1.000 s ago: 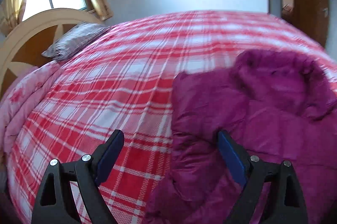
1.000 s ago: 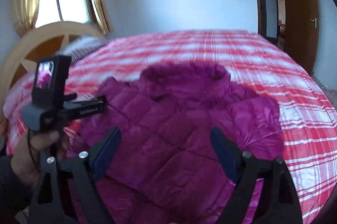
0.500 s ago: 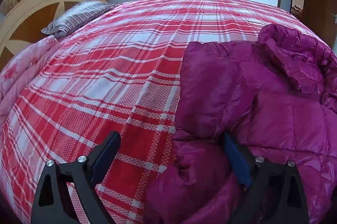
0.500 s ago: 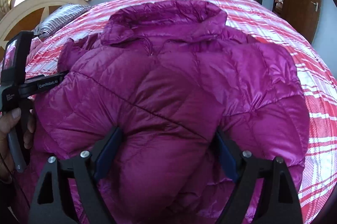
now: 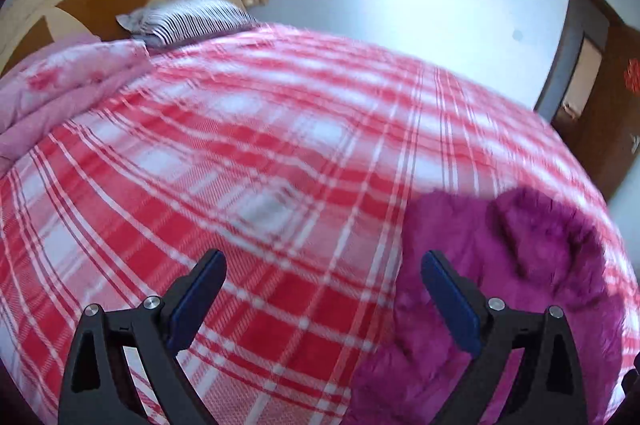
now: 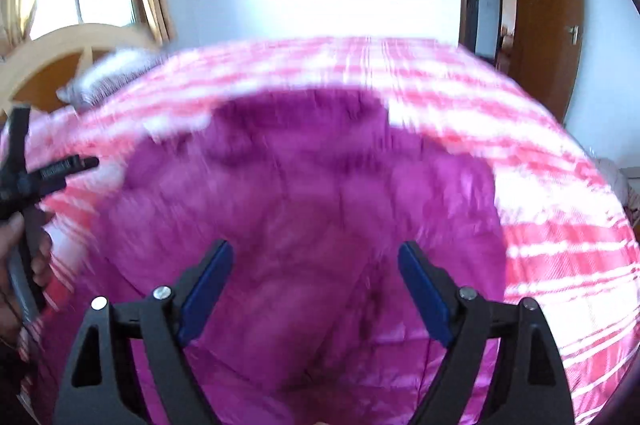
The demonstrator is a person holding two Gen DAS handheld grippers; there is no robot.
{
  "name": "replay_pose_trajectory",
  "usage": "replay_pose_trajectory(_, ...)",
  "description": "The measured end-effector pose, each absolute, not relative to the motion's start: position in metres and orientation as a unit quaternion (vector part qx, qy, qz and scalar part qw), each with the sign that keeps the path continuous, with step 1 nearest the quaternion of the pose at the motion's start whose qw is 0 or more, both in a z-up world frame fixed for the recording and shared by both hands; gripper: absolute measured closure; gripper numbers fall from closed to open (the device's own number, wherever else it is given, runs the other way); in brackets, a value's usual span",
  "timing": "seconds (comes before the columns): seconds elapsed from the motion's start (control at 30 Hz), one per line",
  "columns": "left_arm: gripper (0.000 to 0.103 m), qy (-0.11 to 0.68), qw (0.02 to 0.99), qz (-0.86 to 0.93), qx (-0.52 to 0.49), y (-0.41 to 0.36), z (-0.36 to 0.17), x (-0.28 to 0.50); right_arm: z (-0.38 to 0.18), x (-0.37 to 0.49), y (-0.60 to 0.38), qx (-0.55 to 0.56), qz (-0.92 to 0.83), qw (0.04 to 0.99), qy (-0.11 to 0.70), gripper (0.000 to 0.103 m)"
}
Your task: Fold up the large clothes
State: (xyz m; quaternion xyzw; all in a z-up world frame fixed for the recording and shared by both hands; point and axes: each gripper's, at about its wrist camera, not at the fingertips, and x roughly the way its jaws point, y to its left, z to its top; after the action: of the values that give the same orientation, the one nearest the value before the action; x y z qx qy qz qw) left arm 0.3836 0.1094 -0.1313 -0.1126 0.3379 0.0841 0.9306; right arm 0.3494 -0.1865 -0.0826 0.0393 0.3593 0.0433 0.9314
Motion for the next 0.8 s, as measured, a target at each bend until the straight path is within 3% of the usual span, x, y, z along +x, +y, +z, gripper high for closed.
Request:
replay_pose_trajectory(0.1,0.005,0.351,0.929,0.052,-0.109,0.083,-0.128,0.389,-0.083,0.372,-0.156,0.025,0.089,0.925,0.368,0.017)
replay_pose_trajectory(0.17,0.005,0.352,0.931,0.037,-0.085,0.057,-0.132,0.389,-0.099,0.388,-0.140,0.027,0.110,0.914,0.388,0.031)
replay_pose_trajectory(0.33,0.005,0.386,0.921,0.020,-0.052,0.020,-0.171,0.400,-0.147,0.409,-0.139,0.026,0.089,0.899,0.429,0.044)
replay_pose_trajectory(0.5,0.004,0.449,0.891,0.005,-0.069,0.024,-0.212,0.414,-0.158,0.403,-0.147,0.024,0.090,0.896,0.434,0.044)
replay_pose_trajectory(0.8,0.001,0.453,0.891,0.018,-0.039,0.016,-0.216,0.415,-0.165,0.406,-0.152,0.033,0.092,0.889,0.448,0.044)
